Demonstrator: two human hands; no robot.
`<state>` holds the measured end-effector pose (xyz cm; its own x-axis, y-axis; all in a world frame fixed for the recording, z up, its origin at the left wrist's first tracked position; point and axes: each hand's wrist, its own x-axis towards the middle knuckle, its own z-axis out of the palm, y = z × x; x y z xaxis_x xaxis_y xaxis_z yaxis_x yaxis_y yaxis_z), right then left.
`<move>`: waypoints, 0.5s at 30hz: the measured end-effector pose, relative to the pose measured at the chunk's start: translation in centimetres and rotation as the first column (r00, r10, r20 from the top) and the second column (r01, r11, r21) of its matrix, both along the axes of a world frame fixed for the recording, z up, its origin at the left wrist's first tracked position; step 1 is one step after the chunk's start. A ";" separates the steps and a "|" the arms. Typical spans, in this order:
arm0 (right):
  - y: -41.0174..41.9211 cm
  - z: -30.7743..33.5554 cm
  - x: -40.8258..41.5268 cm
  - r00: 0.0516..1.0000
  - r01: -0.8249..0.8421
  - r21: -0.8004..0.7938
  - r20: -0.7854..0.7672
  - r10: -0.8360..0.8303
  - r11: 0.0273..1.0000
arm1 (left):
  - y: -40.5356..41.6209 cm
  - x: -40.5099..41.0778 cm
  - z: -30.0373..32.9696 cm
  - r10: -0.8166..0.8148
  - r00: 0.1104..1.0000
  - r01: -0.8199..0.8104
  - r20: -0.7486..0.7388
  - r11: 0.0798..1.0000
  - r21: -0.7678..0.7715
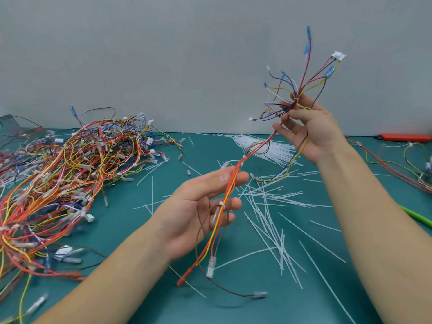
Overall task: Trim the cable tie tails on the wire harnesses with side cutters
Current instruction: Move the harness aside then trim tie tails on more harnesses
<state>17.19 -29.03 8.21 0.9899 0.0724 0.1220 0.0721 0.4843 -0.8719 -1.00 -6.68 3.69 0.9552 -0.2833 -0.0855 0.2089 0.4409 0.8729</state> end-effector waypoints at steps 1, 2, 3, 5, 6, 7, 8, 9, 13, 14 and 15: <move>0.1 0.2 -0.1 1.000 -0.020 0.009 0.016 0.019 1.000 | 0.0 0.0 0.0 0.005 1.000 -0.005 0.004 0.999 0.032; 0.1 0.5 -0.3 0.999 -0.042 0.023 0.033 0.041 0.999 | -0.1 0.0 0.0 0.010 1.000 -0.010 0.002 0.998 0.061; 0.2 0.7 -0.5 0.997 -0.069 0.043 0.050 0.067 0.997 | -0.1 0.0 0.0 0.021 1.000 -0.021 -0.003 0.996 0.087; 0.1 1.2 -0.9 0.989 -0.132 0.100 0.085 0.124 0.986 | -0.2 0.1 -0.2 0.083 0.996 -0.080 -0.012 0.982 0.171; 0.0 1.4 -1.2 0.983 -0.166 0.134 0.099 0.153 0.977 | -0.2 0.2 -0.4 0.137 0.990 -0.131 -0.009 0.960 0.247; -0.2 1.7 -1.4 0.977 -0.202 0.169 0.110 0.185 0.965 | -0.2 0.4 -0.7 0.192 0.981 -0.182 0.008 0.920 0.348; -0.3 1.9 -1.7 0.968 -0.239 0.198 0.118 0.219 0.951 | -0.1 0.6 -1.0 0.241 0.970 -0.230 0.033 0.862 0.452; -0.4 2.1 -1.9 0.959 -0.276 0.216 0.125 0.254 0.936 | 0.0 0.8 -1.3 0.280 0.958 -0.269 0.062 0.800 0.537; 0.1 2.4 -2.6 0.919 -0.394 0.259 0.130 0.372 0.882 | 0.3 1.1 -1.7 0.334 0.939 -0.313 0.086 0.717 0.623; 0.3 2.5 -2.6 0.912 -0.411 0.280 0.124 0.392 0.868 | 0.3 1.1 -1.7 0.338 0.935 -0.327 0.106 0.705 0.630; 0.5 2.5 -2.7 0.905 -0.426 0.295 0.115 0.411 0.855 | 0.3 1.1 -1.7 0.350 0.927 -0.354 0.137 0.687 0.635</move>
